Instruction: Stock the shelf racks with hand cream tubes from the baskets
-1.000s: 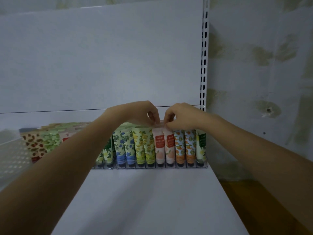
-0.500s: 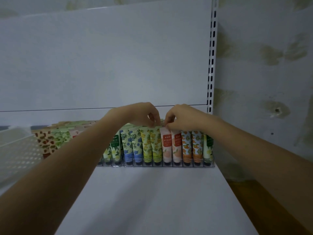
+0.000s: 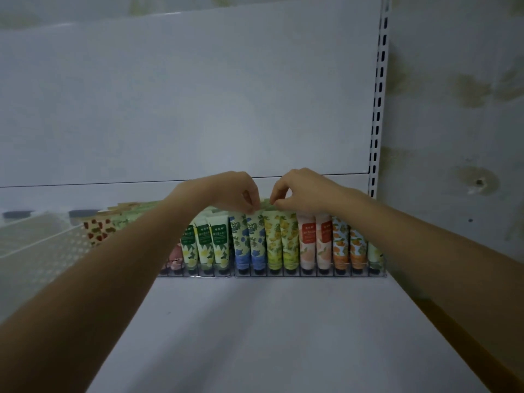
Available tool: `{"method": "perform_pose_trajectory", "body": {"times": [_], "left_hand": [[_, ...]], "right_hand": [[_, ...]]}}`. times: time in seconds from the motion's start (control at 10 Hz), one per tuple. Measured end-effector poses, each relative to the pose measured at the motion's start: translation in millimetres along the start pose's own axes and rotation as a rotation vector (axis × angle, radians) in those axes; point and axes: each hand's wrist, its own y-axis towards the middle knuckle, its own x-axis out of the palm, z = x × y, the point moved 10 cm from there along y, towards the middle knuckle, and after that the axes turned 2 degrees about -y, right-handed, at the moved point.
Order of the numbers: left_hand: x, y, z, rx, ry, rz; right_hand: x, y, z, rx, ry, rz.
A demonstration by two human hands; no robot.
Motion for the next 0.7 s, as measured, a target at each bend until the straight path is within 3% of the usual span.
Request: {"method": "perform_pose_trajectory", "body": {"times": [0.3,0.6,0.7], "left_hand": [[-1,1,-5,0.098,-0.021,0.032],[-17,-13,-32,0.106,-0.015,0.066],[-31,-23,-47,0.074,-0.002,0.134]], "right_hand": [[9,1,1,0.095,0.040,0.000],[0,2,-18,0.079,0.018,0.033],[-13,0,-33,0.079,0.043,0.118]]}}
